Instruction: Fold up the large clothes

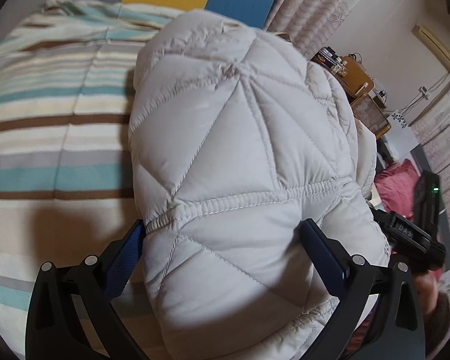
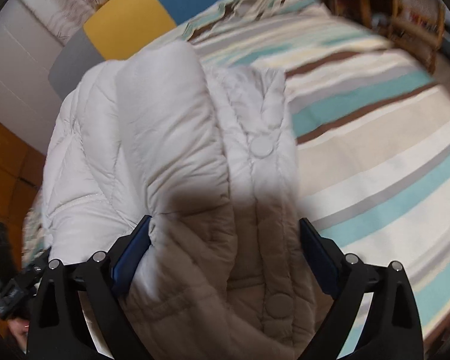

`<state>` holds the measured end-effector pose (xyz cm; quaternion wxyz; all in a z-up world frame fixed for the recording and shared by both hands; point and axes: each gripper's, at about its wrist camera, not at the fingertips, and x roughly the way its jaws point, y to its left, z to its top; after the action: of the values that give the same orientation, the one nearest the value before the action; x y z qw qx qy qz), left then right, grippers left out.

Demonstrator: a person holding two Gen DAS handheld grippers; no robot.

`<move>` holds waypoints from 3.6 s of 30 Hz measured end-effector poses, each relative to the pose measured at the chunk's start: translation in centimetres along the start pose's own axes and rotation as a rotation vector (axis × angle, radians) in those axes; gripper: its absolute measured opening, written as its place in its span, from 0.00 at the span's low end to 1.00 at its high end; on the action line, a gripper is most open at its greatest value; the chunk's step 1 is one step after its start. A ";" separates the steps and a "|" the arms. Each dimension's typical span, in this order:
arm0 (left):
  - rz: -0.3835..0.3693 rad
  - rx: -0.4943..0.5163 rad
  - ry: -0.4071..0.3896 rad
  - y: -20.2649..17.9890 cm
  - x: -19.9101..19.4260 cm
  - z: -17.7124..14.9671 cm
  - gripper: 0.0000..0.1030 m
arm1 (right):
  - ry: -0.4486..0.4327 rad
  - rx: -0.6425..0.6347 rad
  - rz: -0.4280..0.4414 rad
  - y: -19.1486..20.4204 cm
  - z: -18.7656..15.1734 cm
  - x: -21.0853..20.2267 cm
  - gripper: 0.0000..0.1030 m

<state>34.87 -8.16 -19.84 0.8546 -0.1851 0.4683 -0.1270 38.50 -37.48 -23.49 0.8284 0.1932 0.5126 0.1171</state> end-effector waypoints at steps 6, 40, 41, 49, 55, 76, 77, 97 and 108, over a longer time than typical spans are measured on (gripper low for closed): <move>0.014 0.031 0.023 -0.5 0.8 0.0 0.97 | 0.094 -0.001 0.110 -1.2 1.3 1.3 0.93; 0.349 0.023 -0.434 15.6 -15.2 0.4 0.51 | -0.048 -0.383 0.514 28.0 -1.7 11.2 0.68; 0.360 0.003 -0.433 16.6 -15.5 0.1 0.52 | -0.046 -0.392 0.493 28.8 -1.9 11.8 0.69; 0.408 -0.029 -0.420 19.1 -15.1 -3.4 0.74 | -0.145 -0.348 0.224 27.7 -3.4 12.8 0.83; 0.442 -0.004 -0.392 18.2 -13.0 -3.3 0.79 | -0.154 -0.321 0.065 25.8 -3.9 13.3 0.91; 0.507 -0.054 -0.330 15.1 -14.4 -4.9 0.94 | -0.223 -0.346 -0.089 27.3 -7.8 5.9 0.98; 0.513 -0.048 -0.308 15.3 -13.9 -4.8 0.95 | -0.223 -0.372 -0.116 27.2 -7.9 6.3 0.98; 0.573 -0.101 -0.294 12.5 -17.2 -9.6 0.97 | -0.181 -0.442 -0.075 26.6 -12.4 2.1 0.98; 0.639 -0.063 -0.390 9.2 -21.3 -13.8 0.97 | -0.175 -0.531 -0.050 27.1 -17.2 -0.8 0.98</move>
<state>12.27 5.71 -14.63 0.9182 -0.0767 0.3344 0.1981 22.92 -10.02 -17.79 0.8937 -0.0339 0.3952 0.2097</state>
